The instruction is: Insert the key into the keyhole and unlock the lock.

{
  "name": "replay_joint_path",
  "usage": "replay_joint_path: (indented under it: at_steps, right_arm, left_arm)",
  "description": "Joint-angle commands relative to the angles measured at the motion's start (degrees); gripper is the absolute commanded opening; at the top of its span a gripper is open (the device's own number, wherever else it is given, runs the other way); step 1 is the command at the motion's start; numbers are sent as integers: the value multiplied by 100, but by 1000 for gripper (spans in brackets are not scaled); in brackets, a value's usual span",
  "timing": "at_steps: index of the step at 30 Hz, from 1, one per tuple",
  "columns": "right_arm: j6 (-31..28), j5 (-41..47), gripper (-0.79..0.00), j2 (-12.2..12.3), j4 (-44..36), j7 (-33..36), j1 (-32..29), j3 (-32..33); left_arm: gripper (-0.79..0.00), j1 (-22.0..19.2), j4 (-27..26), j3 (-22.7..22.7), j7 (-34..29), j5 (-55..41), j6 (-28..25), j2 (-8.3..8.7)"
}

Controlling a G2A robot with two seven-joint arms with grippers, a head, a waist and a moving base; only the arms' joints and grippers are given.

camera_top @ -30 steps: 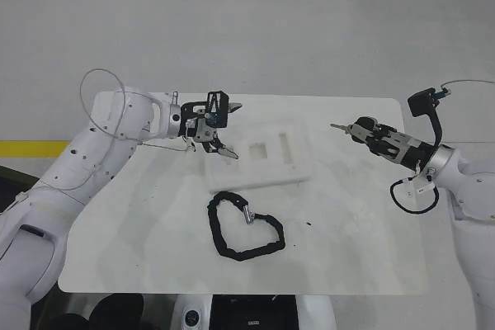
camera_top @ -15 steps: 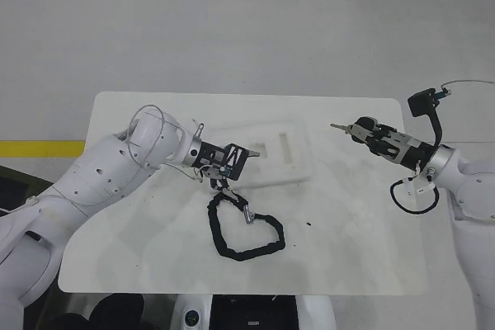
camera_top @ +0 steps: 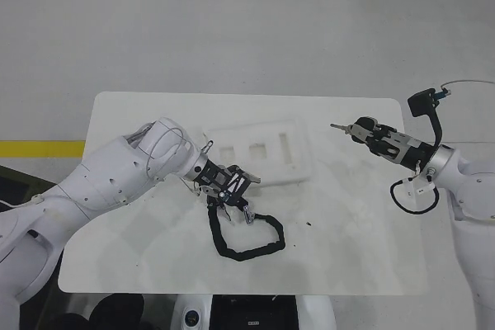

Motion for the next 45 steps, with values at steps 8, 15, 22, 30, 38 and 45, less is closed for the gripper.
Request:
replay_joint_path:
  at_steps: [8,15,22,30,38,45]
  right_arm:
    - [0,0,-785,0,0,0,0,0]
    - [0,0,-785,0,0,0,0,0]
    - [0,0,-785,0,0,0,0,0]
    - [0,0,-785,0,0,0,0,0]
    - [0,0,-785,0,0,0,0,0]
    - [0,0,-785,0,0,0,0,0]
  left_arm:
    - [0,88,-224,54,-255,186,0,-10]
    - [0,215,-439,54,0,1249,0,-70]
    - [0,328,-373,54,1,1365,0,-228]
    - [0,340,23,54,1,1354,0,-443]
    - [-37,363,280,54,1,1299,0,-570]
    - [-160,367,396,54,1,1462,0,-660]
